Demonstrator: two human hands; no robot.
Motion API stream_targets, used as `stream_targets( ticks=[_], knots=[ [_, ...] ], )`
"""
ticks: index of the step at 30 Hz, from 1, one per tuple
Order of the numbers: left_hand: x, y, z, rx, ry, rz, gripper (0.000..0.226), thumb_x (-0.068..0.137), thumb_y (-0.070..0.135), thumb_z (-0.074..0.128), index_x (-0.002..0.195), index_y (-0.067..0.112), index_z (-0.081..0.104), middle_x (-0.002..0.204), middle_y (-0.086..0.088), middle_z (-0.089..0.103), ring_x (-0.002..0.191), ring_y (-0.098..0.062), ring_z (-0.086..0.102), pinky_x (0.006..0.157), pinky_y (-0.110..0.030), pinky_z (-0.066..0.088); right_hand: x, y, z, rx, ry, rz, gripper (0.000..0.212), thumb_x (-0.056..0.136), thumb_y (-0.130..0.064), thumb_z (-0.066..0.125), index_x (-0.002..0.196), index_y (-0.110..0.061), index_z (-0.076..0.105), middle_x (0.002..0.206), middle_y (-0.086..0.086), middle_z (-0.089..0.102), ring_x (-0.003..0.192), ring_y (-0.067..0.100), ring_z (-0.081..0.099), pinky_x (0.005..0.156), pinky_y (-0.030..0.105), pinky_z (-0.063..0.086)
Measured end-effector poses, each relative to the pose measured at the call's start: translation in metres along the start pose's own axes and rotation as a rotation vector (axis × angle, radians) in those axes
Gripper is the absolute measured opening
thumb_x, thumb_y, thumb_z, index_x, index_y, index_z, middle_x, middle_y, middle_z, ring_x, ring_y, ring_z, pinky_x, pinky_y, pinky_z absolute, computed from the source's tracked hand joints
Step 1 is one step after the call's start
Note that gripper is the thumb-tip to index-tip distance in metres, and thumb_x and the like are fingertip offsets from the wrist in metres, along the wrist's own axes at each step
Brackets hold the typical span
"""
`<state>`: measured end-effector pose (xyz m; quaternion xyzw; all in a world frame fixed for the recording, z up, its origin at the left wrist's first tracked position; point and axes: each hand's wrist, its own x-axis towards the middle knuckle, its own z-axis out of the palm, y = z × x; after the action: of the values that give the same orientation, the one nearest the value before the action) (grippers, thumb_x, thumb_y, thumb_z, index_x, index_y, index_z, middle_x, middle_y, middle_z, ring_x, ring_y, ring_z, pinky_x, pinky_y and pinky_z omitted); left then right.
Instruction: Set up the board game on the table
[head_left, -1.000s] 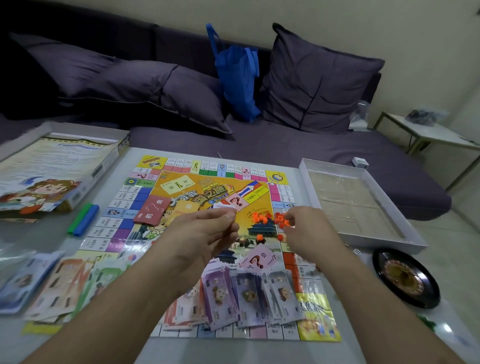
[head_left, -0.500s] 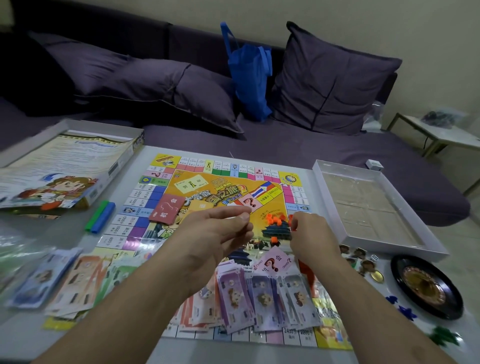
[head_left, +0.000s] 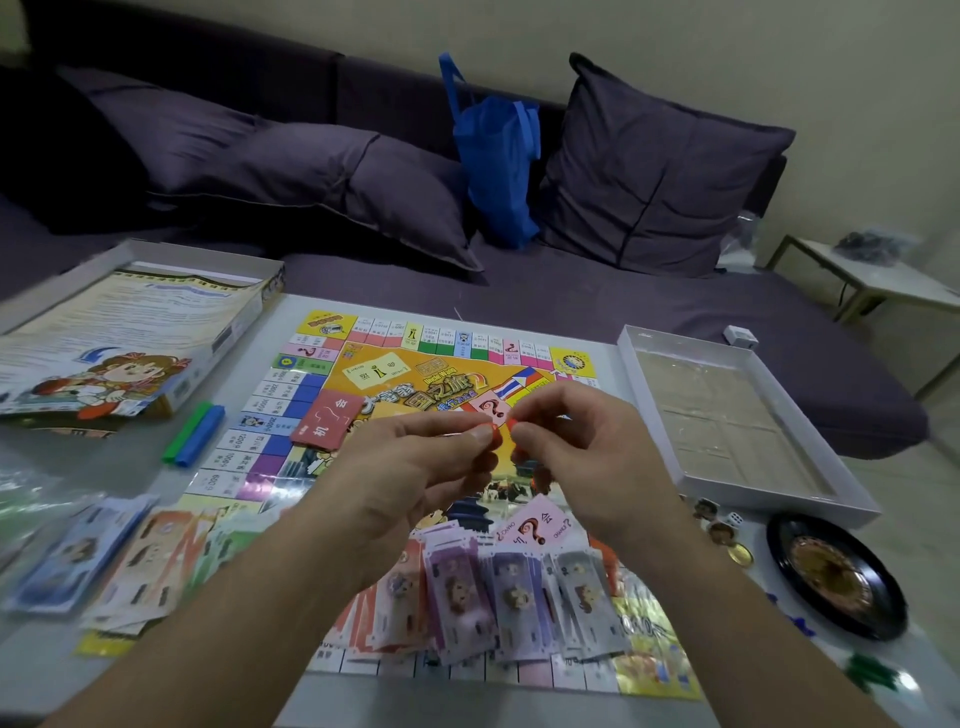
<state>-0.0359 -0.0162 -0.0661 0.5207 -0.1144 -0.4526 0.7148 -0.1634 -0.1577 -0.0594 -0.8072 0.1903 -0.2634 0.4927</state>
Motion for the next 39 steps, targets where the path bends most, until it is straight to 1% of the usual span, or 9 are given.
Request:
stream_targets(
  ticks=[4, 13, 19, 25, 27, 29, 31, 35, 39],
  knots=[
    [-0.004, -0.002, 0.004, -0.003, -0.033, -0.006, 0.025, 0.080, 0.002, 0.076, 0.105, -0.002, 0.079, 0.102, -0.025, 0.078, 0.092, -0.031, 0.078, 0.075, -0.030, 0.065, -0.004, 0.002, 0.005, 0.076, 0.011, -0.004, 0.020, 0.093, 0.000, 0.074, 0.093, -0.020, 0.074, 0.084, 0.002, 0.073, 0.079, 0.020, 0.071, 0.061, 0.030, 0.055],
    [-0.007, 0.005, 0.003, 0.084, -0.054, 0.007, 0.030, 0.068, 0.005, 0.079, 0.097, -0.002, 0.081, 0.100, -0.024, 0.078, 0.091, -0.033, 0.077, 0.073, -0.030, 0.065, -0.005, 0.000, 0.005, 0.122, 0.061, 0.022, 0.023, 0.088, 0.004, 0.078, 0.087, -0.019, 0.080, 0.082, 0.004, 0.077, 0.077, 0.021, 0.074, 0.062, 0.033, 0.057],
    [-0.007, 0.002, 0.000, 0.010, -0.047, -0.007, 0.027, 0.070, 0.003, 0.078, 0.096, -0.002, 0.081, 0.103, -0.025, 0.077, 0.091, -0.032, 0.078, 0.075, -0.032, 0.065, -0.003, -0.001, 0.009, 0.147, 0.045, -0.011, 0.025, 0.087, 0.004, 0.079, 0.087, -0.020, 0.081, 0.083, 0.004, 0.077, 0.074, 0.020, 0.072, 0.063, 0.032, 0.056],
    [-0.005, 0.004, 0.006, -0.042, -0.031, 0.013, 0.028, 0.069, 0.005, 0.079, 0.096, 0.000, 0.081, 0.089, -0.021, 0.076, 0.077, -0.025, 0.074, 0.067, -0.030, 0.063, -0.003, -0.003, -0.002, 0.185, 0.040, 0.016, 0.028, 0.086, 0.012, 0.076, 0.099, -0.013, 0.079, 0.089, 0.006, 0.080, 0.086, 0.023, 0.079, 0.080, 0.033, 0.064],
    [-0.003, 0.005, 0.006, -0.038, -0.012, 0.016, 0.031, 0.070, 0.003, 0.078, 0.100, 0.000, 0.080, 0.093, -0.022, 0.076, 0.078, -0.025, 0.074, 0.066, -0.029, 0.062, -0.004, -0.003, -0.003, 0.210, 0.074, 0.061, 0.028, 0.084, 0.011, 0.077, 0.098, -0.013, 0.079, 0.090, 0.005, 0.081, 0.089, 0.022, 0.079, 0.084, 0.039, 0.065],
    [-0.001, 0.004, 0.005, -0.029, -0.005, 0.007, 0.026, 0.077, -0.002, 0.077, 0.103, -0.001, 0.079, 0.101, -0.025, 0.076, 0.080, -0.026, 0.074, 0.067, -0.029, 0.063, -0.005, -0.003, -0.005, 0.221, 0.088, 0.090, 0.026, 0.084, 0.010, 0.077, 0.098, -0.012, 0.079, 0.092, 0.005, 0.081, 0.093, 0.022, 0.079, 0.088, 0.048, 0.064],
    [0.000, 0.002, 0.004, -0.017, -0.002, 0.000, 0.020, 0.083, -0.005, 0.075, 0.103, -0.002, 0.079, 0.107, -0.027, 0.076, 0.081, -0.026, 0.074, 0.069, -0.030, 0.062, -0.005, -0.002, -0.007, 0.225, 0.096, 0.093, 0.025, 0.084, 0.012, 0.076, 0.097, -0.009, 0.079, 0.092, 0.006, 0.081, 0.094, 0.022, 0.079, 0.090, 0.050, 0.063],
    [0.000, 0.000, 0.004, -0.015, -0.012, -0.003, 0.016, 0.085, -0.005, 0.075, 0.100, -0.003, 0.080, 0.104, -0.025, 0.076, 0.080, -0.025, 0.074, 0.069, -0.029, 0.062, -0.002, -0.005, -0.007, 0.195, 0.110, 0.066, 0.022, 0.084, 0.009, 0.078, 0.094, -0.011, 0.078, 0.088, 0.005, 0.081, 0.091, 0.021, 0.079, 0.087, 0.042, 0.065],
    [0.000, 0.001, 0.004, 0.018, -0.028, 0.034, 0.019, 0.083, -0.002, 0.076, 0.101, -0.003, 0.079, 0.101, -0.025, 0.076, 0.080, -0.025, 0.074, 0.069, -0.028, 0.062, -0.002, -0.003, -0.007, 0.043, 0.095, -0.005, 0.027, 0.083, 0.007, 0.082, 0.093, -0.018, 0.078, 0.084, 0.003, 0.079, 0.081, 0.022, 0.078, 0.077, 0.039, 0.066]
  ],
)
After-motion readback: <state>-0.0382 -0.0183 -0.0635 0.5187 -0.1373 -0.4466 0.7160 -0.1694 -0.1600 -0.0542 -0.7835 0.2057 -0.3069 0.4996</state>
